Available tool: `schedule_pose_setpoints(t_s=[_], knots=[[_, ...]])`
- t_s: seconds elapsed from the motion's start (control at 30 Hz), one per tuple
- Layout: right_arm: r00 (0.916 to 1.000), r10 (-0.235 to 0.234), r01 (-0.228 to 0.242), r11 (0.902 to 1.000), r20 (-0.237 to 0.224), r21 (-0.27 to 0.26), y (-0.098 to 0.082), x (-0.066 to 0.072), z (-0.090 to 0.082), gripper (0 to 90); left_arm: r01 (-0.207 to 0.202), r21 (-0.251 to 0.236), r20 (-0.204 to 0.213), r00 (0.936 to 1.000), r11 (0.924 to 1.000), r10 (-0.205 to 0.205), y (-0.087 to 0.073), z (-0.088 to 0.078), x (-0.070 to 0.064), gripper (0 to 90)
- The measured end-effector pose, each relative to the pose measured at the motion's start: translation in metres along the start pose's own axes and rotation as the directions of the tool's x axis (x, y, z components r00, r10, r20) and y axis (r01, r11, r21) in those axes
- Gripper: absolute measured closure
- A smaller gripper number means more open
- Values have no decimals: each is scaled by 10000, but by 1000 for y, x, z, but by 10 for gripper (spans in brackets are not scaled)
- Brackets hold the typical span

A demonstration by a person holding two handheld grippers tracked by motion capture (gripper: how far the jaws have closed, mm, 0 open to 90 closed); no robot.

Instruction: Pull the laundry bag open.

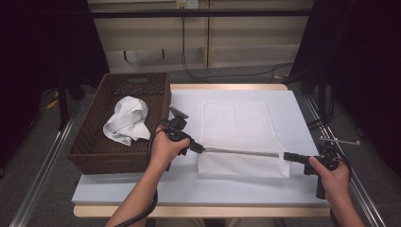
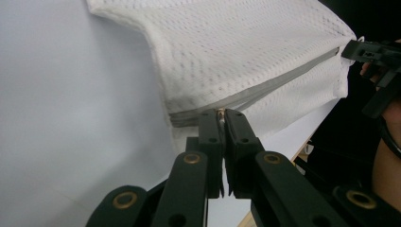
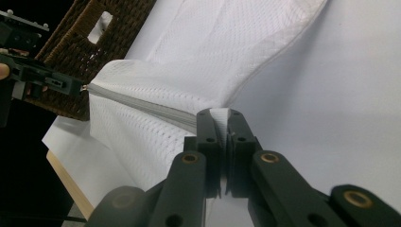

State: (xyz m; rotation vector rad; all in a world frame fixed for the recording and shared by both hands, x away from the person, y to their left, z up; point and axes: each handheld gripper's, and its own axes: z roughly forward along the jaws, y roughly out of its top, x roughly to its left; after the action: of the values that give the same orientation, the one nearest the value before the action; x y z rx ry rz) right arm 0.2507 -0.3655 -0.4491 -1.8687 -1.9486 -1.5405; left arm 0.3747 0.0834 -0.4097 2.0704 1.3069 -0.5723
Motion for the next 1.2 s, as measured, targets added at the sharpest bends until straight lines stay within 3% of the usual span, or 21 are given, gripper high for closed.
schedule_pose_setpoints(t_s=[0.4,0.57,1.2], knots=[[10000,-39,39,10000,34,8,0,0,0,870,-24,-111,-190,9998,9999,22,-2,-9,0,868],[10000,-16,16,10000,-19,48,0,1,0,870,158,-132,-118,9998,9998,-160,-3,-12,2,868],[10000,-7,7,9999,32,107,0,0,1,870,214,-147,-365,9991,9997,-219,-7,-14,3,868]])
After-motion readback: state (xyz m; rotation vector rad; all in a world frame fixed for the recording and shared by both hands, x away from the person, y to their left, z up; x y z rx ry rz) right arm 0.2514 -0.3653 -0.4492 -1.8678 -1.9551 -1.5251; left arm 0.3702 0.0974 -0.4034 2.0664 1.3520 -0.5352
